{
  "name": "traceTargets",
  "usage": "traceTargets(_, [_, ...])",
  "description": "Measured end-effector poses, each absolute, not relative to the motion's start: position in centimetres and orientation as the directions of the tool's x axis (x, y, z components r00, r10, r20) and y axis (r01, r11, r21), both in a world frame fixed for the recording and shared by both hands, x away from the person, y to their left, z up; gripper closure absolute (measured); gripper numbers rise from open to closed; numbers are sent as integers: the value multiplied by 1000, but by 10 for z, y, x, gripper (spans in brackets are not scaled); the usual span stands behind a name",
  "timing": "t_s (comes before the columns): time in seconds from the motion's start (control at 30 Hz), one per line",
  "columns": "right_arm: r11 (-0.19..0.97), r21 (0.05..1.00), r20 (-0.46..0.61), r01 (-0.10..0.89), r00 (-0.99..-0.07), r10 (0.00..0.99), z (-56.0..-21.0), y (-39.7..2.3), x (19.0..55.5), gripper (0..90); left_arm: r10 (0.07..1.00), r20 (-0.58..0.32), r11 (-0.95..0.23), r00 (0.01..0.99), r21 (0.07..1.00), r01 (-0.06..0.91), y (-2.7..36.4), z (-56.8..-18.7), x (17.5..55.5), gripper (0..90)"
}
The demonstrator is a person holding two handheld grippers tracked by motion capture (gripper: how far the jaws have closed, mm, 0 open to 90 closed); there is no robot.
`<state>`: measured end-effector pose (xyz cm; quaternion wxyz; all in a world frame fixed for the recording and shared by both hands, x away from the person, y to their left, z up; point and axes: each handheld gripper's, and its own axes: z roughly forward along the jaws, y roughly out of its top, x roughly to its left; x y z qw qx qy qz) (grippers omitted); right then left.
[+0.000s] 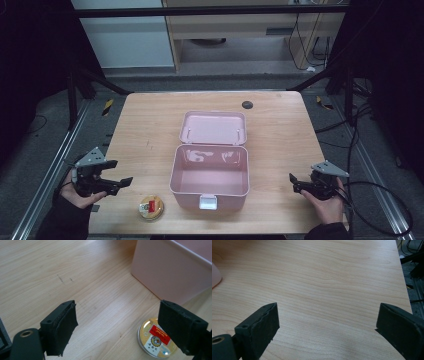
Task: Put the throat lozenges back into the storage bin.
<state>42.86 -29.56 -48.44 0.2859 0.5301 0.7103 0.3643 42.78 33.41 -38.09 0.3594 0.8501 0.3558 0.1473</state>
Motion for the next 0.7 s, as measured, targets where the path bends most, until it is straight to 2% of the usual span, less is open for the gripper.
traceTargets(0.7, [188,816,-29,547,-286,958,-487,-295,429,42,527,36,-696,849,591,407,311,-394,424,132])
